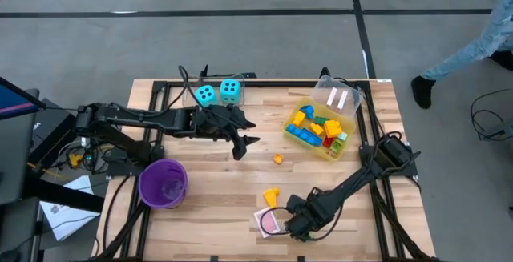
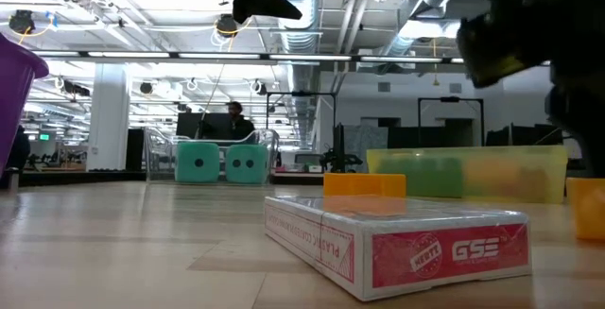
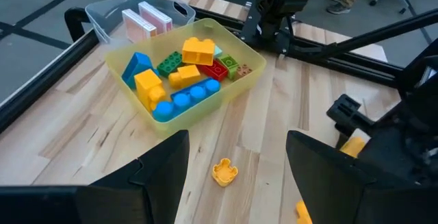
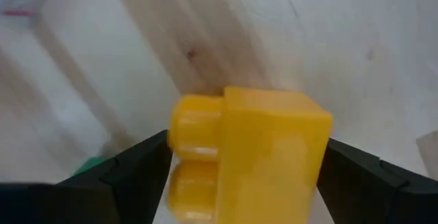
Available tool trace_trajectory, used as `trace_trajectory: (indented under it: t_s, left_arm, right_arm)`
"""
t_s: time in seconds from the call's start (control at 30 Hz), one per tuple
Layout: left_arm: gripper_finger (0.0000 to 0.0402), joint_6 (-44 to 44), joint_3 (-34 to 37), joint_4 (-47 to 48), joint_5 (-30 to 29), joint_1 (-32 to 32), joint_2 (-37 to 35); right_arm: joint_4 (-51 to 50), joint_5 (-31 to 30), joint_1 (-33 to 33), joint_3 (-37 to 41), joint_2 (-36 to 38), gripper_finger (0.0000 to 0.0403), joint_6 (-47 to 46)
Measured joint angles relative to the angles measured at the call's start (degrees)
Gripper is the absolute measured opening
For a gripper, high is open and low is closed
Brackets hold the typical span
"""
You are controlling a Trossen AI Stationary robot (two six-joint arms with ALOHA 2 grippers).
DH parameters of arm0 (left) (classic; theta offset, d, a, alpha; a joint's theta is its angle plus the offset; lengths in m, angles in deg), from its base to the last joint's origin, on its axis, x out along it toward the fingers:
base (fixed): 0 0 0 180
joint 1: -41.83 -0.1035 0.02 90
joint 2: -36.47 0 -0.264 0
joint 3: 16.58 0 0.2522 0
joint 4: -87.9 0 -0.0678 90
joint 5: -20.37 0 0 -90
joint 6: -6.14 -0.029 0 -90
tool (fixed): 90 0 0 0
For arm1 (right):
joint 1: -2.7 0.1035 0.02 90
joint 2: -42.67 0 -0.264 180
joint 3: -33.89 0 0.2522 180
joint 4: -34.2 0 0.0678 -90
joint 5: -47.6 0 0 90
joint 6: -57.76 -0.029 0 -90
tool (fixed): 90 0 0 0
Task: Pick & Place Toys
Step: Put the yellow game piece into the yellow bin
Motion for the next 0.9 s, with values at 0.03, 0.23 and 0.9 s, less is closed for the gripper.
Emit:
trace_trajectory:
  t_s: [0.03, 0.23, 0.9]
  left_arm:
    - [0.0242, 0.02, 0.00, -0.02, 0.00, 0.00, 0.00]
    - [0.0242, 0.02, 0.00, -0.02, 0.00, 0.00, 0.00]
    - [0.0242, 0.02, 0.02, 0.05, -0.03, 0.00, 0.00]
  right_arm:
    - [0.57, 0.04, 0.00, 0.58, 0.00, 0.0322, -0.03]
    - [1.65, 0.00, -0.09, 1.46, 0.04, 0.0314, -0.07]
    - [-8.22, -4.23, -2.16, 1.58, 7.49, 0.0255, -9.73]
